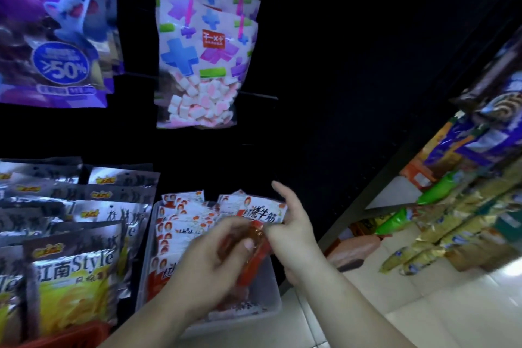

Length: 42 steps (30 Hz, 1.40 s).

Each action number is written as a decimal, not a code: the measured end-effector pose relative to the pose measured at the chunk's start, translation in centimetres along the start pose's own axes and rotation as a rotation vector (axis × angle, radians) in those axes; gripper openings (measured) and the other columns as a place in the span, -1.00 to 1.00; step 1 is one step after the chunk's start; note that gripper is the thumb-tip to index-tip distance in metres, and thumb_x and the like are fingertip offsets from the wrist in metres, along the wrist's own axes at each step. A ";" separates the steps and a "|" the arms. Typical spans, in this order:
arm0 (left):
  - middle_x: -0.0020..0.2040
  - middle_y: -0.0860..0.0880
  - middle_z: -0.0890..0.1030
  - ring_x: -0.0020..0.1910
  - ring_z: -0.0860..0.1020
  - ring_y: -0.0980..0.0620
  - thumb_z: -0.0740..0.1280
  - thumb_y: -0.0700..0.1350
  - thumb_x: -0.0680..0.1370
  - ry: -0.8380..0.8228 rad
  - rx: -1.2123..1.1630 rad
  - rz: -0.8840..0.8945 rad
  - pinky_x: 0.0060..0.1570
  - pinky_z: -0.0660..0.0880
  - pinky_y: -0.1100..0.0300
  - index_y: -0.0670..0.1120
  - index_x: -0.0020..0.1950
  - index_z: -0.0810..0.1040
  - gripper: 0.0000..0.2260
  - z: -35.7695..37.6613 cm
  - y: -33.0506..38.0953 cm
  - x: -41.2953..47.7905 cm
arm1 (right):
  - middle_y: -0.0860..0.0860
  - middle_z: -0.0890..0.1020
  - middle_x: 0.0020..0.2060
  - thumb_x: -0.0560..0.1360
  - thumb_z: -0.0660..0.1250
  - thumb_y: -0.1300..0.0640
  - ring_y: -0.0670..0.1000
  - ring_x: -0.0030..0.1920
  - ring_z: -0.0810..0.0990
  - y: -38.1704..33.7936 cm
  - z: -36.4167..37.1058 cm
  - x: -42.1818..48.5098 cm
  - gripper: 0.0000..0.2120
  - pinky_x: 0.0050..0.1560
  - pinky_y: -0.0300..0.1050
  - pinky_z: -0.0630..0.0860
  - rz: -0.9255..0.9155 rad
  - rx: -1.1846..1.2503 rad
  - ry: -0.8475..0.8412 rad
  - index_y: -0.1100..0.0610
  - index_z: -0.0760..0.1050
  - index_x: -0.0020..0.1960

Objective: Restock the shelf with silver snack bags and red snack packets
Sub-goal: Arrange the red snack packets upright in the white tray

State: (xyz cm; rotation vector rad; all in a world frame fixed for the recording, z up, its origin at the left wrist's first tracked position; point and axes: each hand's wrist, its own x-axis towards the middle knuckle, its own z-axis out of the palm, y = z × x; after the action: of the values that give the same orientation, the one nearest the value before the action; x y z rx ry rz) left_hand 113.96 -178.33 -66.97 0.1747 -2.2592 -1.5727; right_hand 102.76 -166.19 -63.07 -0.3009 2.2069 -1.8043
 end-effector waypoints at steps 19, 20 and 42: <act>-0.34 0.10 0.54 -0.43 0.44 0.20 0.31 -0.46 0.52 0.031 -0.001 -0.198 -0.37 0.31 0.38 0.03 -0.20 0.50 -0.64 0.7 -9.0 2.9 | -0.19 0.59 -0.45 0.44 0.44 0.33 -0.31 -0.38 0.51 4.8 -0.4 6.4 -0.76 -0.24 -0.33 0.43 -0.096 -0.635 -0.224 0.02 0.61 -0.28; -0.33 0.07 0.51 -0.43 0.43 0.19 0.33 -0.44 0.52 0.026 -0.013 -0.229 -0.35 0.33 0.36 0.08 -0.19 0.47 -0.61 0.8 -9.8 2.7 | -0.16 0.59 -0.40 0.47 0.44 0.33 -0.31 -0.37 0.52 5.8 -0.4 6.5 -0.82 -0.23 -0.34 0.43 -0.062 -0.640 -0.269 0.08 0.62 -0.22; 0.13 0.16 0.62 0.08 0.62 0.16 0.38 -0.11 0.61 -0.090 0.100 -0.446 0.11 0.58 0.21 0.10 0.22 0.59 -0.79 3.1 -14.2 2.7 | 0.04 0.61 0.23 0.57 0.33 0.16 0.09 0.07 0.65 13.1 1.3 10.1 -0.49 0.00 -0.04 0.66 0.203 -1.153 -0.371 -0.09 0.38 0.48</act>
State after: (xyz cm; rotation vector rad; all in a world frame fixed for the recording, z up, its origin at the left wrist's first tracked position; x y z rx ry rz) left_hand 108.70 -181.63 -80.37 0.6894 -2.4925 -1.7029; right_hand 93.86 -168.09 -76.96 -0.5320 2.5801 -0.1794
